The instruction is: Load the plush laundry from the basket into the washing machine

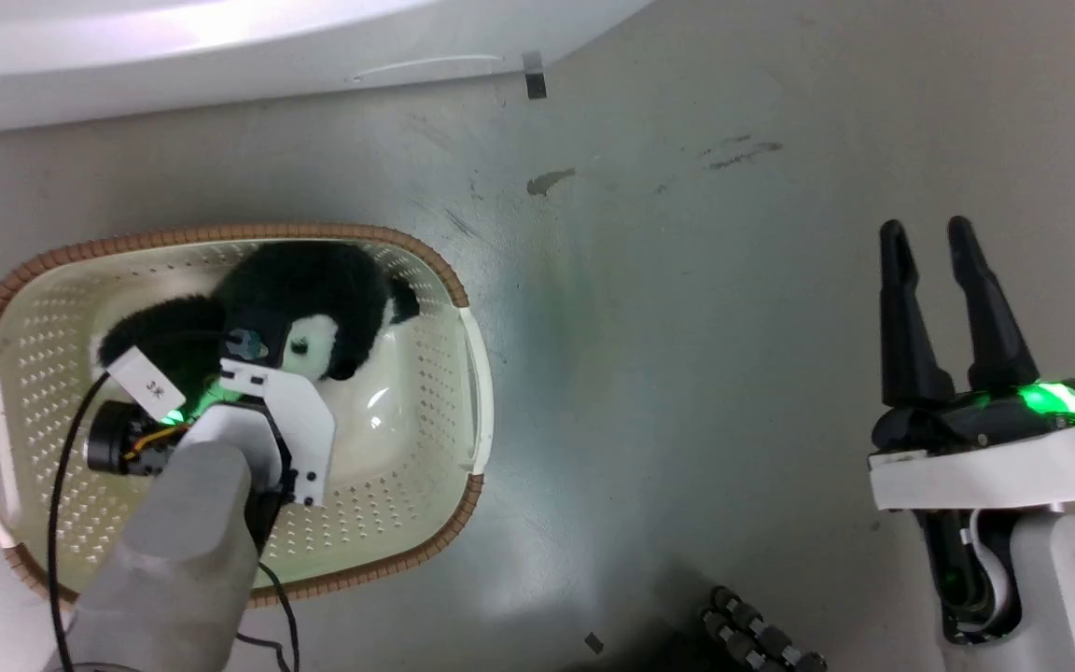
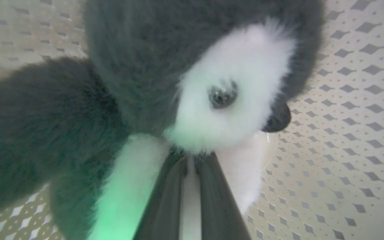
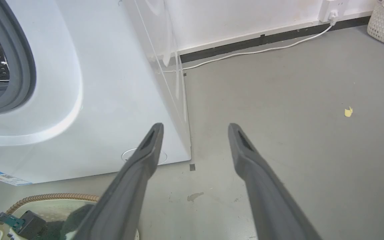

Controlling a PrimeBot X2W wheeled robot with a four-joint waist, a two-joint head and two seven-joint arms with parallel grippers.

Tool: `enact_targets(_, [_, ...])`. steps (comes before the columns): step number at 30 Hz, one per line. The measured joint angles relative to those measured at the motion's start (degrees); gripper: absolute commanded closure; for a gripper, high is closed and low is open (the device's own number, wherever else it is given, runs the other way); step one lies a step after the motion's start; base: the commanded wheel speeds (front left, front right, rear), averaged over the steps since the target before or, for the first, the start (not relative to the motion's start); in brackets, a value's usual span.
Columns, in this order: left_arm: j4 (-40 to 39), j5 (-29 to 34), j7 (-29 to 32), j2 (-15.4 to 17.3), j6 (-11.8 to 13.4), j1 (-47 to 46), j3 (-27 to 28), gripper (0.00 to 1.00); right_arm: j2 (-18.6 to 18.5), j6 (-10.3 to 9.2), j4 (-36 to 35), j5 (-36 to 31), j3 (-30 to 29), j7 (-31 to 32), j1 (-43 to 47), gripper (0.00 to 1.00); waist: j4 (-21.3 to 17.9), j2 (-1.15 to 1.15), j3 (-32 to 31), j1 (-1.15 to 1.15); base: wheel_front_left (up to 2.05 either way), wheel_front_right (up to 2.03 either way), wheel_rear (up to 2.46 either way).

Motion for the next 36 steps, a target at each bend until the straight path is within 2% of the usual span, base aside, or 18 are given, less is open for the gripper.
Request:
enact_targets(13, [8.9,-5.9,-7.6,-4.4,-0.9,0.3,-1.6,1.00,0.0,0.00,0.0,-2.5,-4.4,-1.5,0.3,0.00,2.9,0.00,-7.5,0.00,0.00,0.00,0.00])
enact_targets(16, [10.5,-6.9,-9.9,-6.2,-2.1,1.8,-2.1,1.00,0.0,0.00,0.2,-3.7,-5.4,-1.7,1.8,0.00,4.0,0.00,-10.7,0.00,0.00,0.00,0.00])
enact_targets(19, [10.9,-8.4,-14.4,-8.6,-4.2,6.3,-2.1,1.00,0.1,0.00,0.7,-6.3,-7.0,-1.9,5.8,0.00,5.9,0.00,-17.4,-0.01,0.00,0.00,0.00])
enact_targets(22, [10.6,-8.8,-15.9,-9.3,-4.9,7.7,-2.2,1.00,0.1,0.00,0.8,-7.2,-7.7,-1.9,7.1,0.00,6.9,0.00,-20.3,-0.01,0.00,0.00,0.00])
enact_targets(26, [8.0,-9.3,-17.7,-10.2,-6.3,11.5,-2.1,1.00,0.1,0.00,0.9,-8.5,-8.4,-1.9,10.2,0.00,9.7,0.00,-27.2,-0.02,0.00,0.00,0.00])
enact_targets(29, [6.5,-9.8,-17.7,-10.4,-6.7,13.1,-2.0,1.00,0.1,0.00,1.1,-8.7,-8.6,-1.9,11.2,0.00,10.9,0.00,-29.7,-0.02,0.00,0.00,0.00])
enact_targets(34, [-4.1,-8.9,-18.0,-9.9,-6.4,17.5,-0.2,1.00,0.1,0.00,1.4,-9.7,-9.0,-1.9,14.2,0.00,14.1,0.00,-34.9,-0.02,0.00,0.00,0.00])
enact_targets(35, [-9.0,-8.2,-18.0,-9.5,-5.9,19.7,1.1,1.00,0.1,0.00,1.4,-10.0,-9.2,-1.9,15.1,0.00,15.2,0.00,-36.5,-0.03,0.00,0.00,0.00])
enact_targets(36, [-9.0,-8.2,-18.0,-9.5,-5.9,19.7,1.1,1.00,0.1,0.00,1.4,-10.0,-9.2,-1.9,15.1,0.00,15.2,0.00,-36.5,-0.03,0.00,0.00,0.00])
